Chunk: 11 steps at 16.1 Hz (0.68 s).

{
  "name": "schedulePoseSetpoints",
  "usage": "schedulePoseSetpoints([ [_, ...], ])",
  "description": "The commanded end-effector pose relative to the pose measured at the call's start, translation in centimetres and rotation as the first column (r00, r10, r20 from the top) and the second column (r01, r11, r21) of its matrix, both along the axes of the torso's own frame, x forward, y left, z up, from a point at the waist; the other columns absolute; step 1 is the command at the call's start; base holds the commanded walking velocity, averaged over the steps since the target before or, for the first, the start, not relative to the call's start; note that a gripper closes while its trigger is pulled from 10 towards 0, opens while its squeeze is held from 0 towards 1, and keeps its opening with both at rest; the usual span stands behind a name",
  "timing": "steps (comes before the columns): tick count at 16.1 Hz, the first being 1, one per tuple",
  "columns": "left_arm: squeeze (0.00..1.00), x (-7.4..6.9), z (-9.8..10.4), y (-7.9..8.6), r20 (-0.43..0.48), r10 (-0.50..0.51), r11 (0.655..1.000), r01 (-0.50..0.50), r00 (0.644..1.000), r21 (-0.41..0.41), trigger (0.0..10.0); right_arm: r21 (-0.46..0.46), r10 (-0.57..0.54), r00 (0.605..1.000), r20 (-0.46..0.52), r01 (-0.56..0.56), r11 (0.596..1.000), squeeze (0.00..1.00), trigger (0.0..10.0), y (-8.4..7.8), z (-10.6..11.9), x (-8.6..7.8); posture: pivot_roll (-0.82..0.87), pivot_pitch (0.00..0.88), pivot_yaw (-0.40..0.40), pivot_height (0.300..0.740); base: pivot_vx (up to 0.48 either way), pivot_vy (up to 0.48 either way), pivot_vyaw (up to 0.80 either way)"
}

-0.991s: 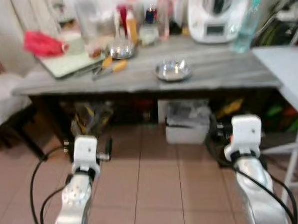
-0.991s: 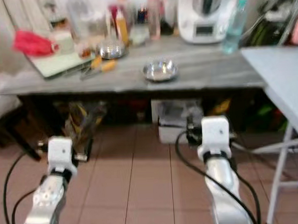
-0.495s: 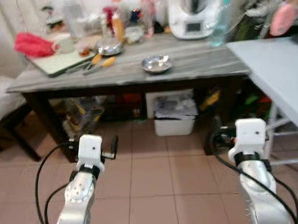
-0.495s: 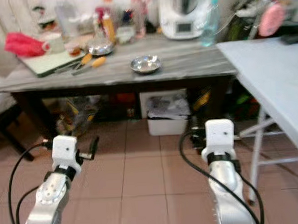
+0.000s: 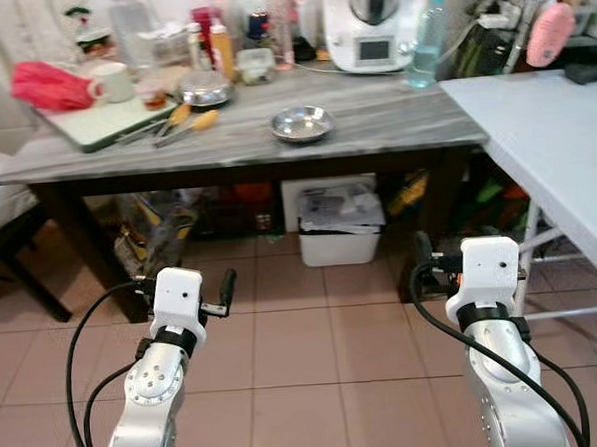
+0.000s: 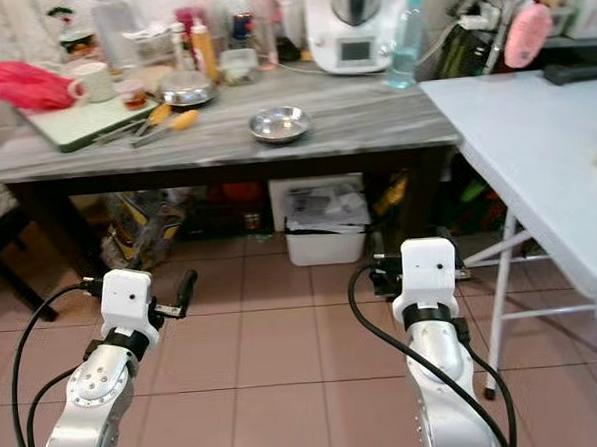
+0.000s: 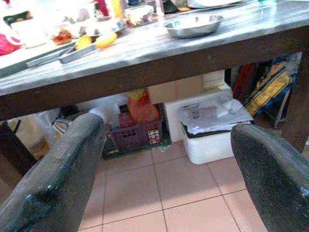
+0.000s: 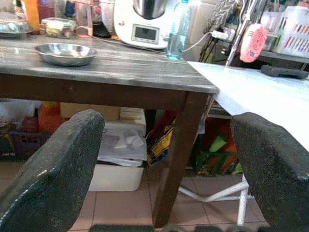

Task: Setting the table

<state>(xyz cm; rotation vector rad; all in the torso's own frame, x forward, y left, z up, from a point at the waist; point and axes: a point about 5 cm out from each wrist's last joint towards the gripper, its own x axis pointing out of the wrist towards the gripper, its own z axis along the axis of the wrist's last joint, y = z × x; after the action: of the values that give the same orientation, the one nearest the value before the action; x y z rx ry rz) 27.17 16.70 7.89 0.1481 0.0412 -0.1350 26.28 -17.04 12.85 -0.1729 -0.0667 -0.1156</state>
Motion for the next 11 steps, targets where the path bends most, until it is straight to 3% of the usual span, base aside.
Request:
schedulePoseSetpoints([
  [1,0.0,0.12,0.33,-0.25,0.011,-0.017,1.0,0.017,1.0,-0.001,10.0,-0.011,-0.009,1.0,0.01,0.009,1.0,0.0,10.0,-0.26,0.31,0.08,-0.1,0.0,0.029,0.74,0.0,-0.48,0.0],
  [11,0.0,0.2,0.22,-0.67,0.009,-0.034,0.999,0.034,0.999,-0.007,10.0,-0.022,-0.003,1.0,0.015,0.003,1.0,0.0,10.0,-0.33,0.49,0.24,-0.11,0.0,0.026,0.74,0.0,-0.48,0.0],
])
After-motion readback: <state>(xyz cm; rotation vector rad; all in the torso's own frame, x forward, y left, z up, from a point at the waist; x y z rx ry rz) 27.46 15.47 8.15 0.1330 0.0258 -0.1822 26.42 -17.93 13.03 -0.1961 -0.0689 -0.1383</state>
